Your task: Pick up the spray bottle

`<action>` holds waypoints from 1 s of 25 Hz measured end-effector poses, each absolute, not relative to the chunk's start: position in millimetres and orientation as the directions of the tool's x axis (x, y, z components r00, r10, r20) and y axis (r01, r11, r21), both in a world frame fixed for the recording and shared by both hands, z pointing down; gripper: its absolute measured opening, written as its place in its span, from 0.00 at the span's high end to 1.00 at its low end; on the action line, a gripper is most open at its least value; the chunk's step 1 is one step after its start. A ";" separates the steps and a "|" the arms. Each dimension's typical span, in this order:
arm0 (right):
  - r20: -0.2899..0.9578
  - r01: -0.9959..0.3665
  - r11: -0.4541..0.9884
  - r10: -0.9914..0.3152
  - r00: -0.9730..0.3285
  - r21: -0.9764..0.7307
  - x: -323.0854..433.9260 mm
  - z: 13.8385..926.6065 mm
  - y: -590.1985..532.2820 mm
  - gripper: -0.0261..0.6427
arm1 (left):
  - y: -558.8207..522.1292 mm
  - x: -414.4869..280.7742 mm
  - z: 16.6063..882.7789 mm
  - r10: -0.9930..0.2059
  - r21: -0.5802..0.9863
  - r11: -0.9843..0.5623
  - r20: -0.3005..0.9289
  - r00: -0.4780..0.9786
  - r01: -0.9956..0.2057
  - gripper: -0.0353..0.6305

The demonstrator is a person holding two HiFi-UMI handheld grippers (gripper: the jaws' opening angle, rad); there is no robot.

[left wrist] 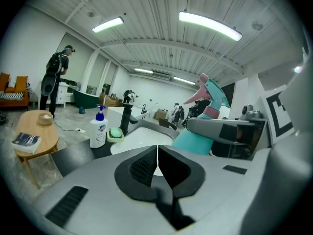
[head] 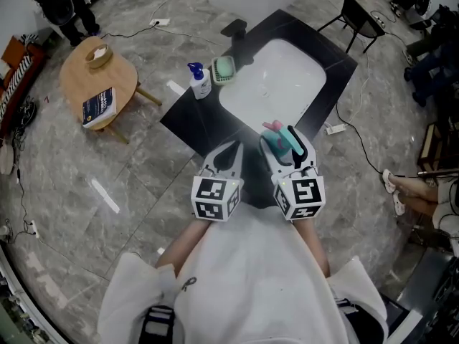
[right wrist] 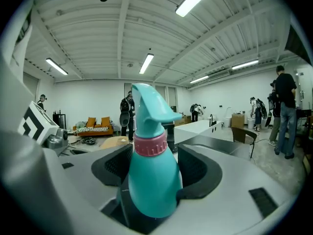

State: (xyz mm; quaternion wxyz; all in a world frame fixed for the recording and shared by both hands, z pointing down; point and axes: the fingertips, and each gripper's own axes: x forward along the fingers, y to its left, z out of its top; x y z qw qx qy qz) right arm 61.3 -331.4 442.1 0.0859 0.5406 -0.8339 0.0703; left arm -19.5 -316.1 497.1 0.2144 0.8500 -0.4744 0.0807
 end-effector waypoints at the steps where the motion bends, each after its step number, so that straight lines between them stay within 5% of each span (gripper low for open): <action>1: 0.211 -0.915 0.402 -0.893 -0.397 -0.022 62.1 438.6 -330.7 0.50 | -316.6 -18.6 492.3 -0.774 0.287 -0.465 0.327 0.542 -0.838 0.90; 25: 0.161 -0.933 0.359 -0.922 -0.353 0.004 64.6 413.5 -301.6 0.50 | -303.5 -13.9 444.6 -0.794 0.266 -0.518 0.204 0.573 -0.813 0.90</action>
